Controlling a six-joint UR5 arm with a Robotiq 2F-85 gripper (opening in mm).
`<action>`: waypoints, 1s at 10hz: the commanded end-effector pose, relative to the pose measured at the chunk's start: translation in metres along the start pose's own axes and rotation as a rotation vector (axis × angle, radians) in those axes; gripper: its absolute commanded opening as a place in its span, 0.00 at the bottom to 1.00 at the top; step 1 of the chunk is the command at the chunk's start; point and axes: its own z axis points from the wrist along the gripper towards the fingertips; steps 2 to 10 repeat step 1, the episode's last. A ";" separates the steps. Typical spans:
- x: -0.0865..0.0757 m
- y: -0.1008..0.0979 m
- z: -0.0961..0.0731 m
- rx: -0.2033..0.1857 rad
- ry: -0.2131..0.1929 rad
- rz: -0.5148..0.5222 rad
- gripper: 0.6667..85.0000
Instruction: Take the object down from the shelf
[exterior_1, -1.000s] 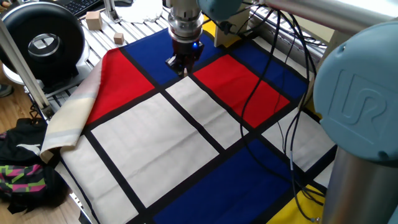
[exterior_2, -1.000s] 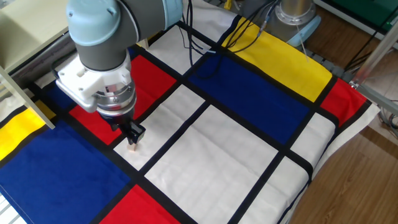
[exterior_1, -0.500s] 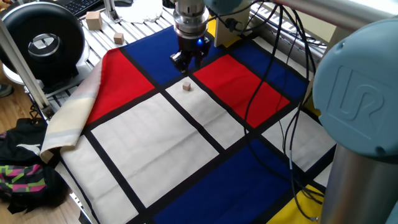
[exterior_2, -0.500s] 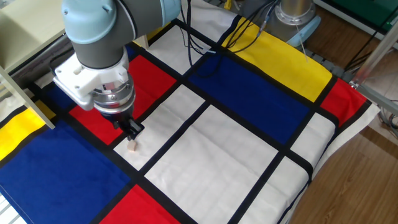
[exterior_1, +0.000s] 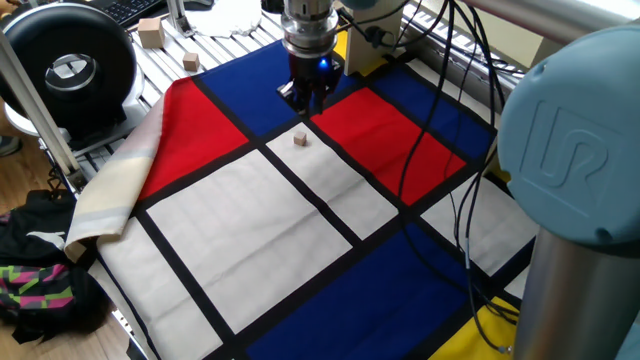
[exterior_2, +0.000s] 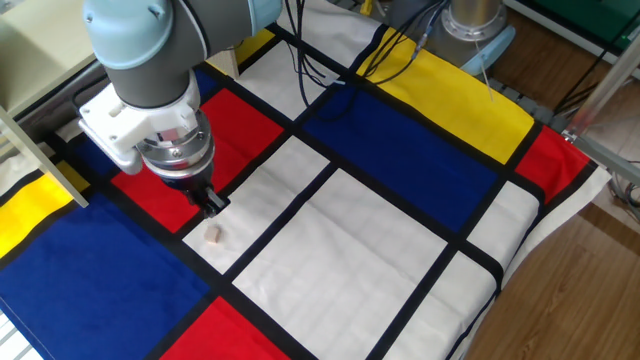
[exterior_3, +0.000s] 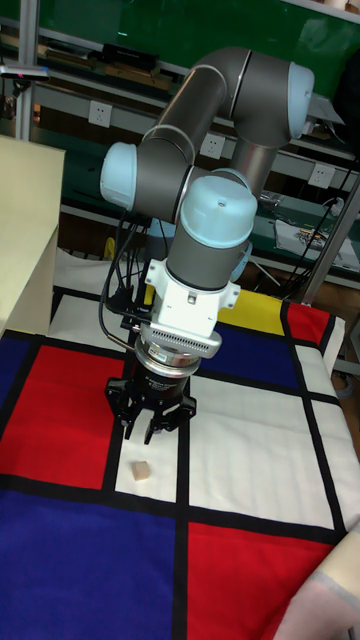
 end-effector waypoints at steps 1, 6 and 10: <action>0.000 -0.001 -0.001 -0.004 0.005 0.013 0.35; 0.000 -0.001 -0.001 -0.004 0.005 0.013 0.35; 0.000 -0.001 -0.001 -0.004 0.005 0.013 0.35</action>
